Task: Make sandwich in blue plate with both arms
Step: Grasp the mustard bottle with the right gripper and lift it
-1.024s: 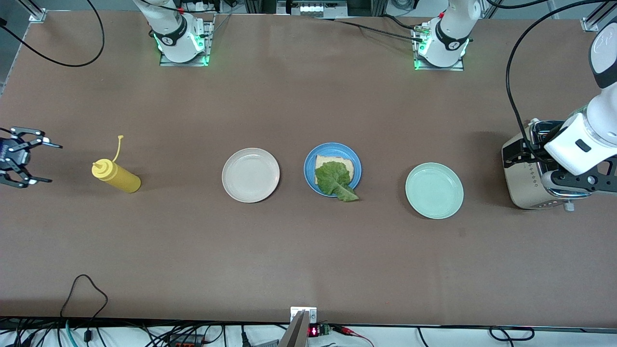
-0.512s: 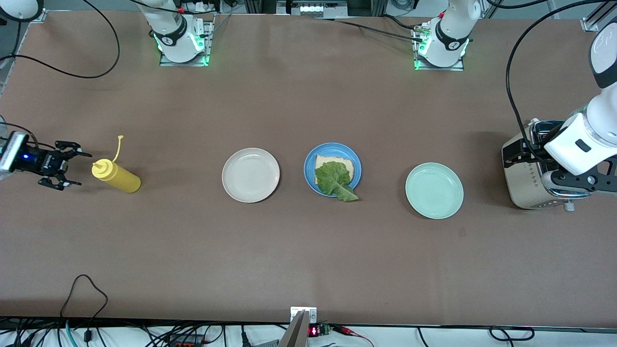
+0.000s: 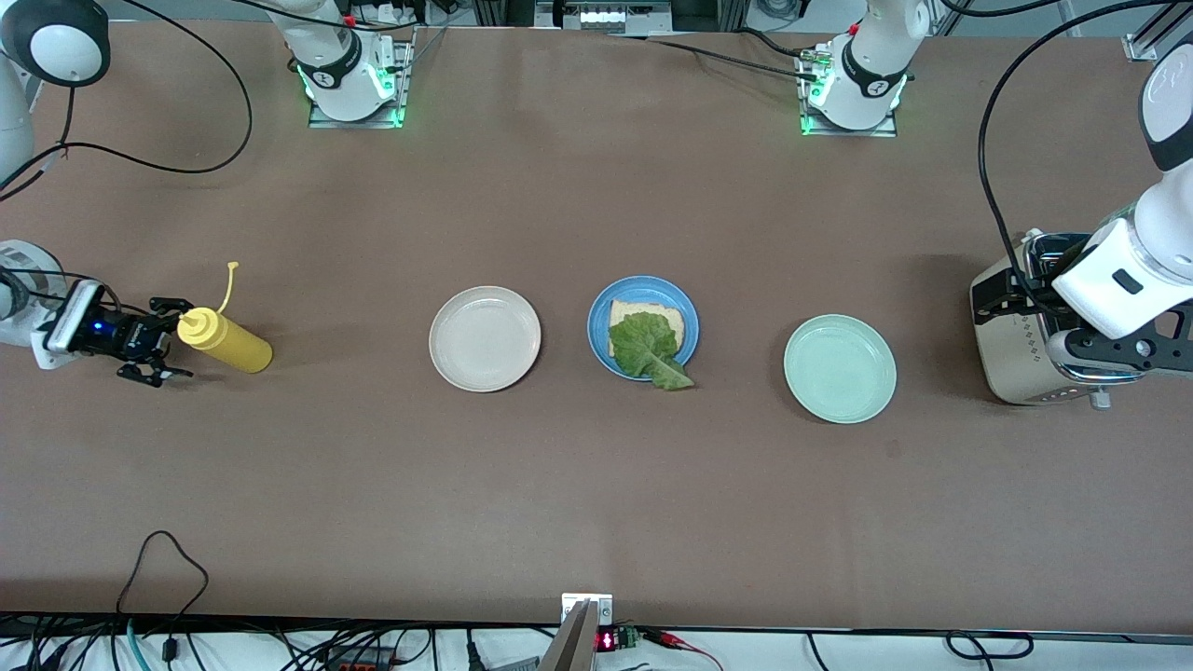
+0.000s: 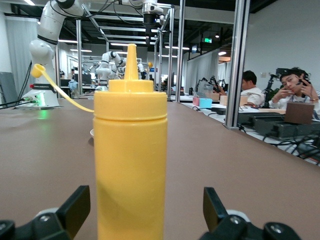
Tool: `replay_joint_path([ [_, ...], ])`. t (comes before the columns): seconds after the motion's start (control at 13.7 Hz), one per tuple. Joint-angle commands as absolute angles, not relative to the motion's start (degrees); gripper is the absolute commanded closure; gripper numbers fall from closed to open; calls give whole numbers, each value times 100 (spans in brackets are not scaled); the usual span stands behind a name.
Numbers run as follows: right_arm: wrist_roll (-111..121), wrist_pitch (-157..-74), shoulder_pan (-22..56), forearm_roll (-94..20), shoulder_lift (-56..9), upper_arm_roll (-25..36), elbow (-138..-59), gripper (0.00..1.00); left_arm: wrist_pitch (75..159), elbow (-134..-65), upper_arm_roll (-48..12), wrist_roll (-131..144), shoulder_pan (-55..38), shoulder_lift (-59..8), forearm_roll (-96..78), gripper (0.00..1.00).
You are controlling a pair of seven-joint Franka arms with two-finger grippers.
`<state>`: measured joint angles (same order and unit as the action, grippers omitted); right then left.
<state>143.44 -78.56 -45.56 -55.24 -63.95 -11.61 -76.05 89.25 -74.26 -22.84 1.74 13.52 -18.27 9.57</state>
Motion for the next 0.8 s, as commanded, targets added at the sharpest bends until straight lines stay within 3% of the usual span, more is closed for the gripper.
replay_joint_path([
  [0.0, 14537, -7743, -4369, -5643, -6565, -1178, -7567, 0, 8833, -7383, -2303, 193, 1380, -1784, 888, 0],
  [0.51, 14485, -7822, -3885, -5854, -6566, -1169, -7620, 0, 8833, -7383, -2303, 193, 1380, -1784, 888, 0],
  [0.66, 14415, -7814, -3850, -5792, -6522, -1169, -7620, 55, 8789, -7383, -2303, 193, 1380, -1784, 879, 0],
  [0.73, 14336, -7796, -3806, -5775, -6504, -1160, -7620, 60, 8763, -7383, -2303, 193, 1380, -1784, 879, 0],
])
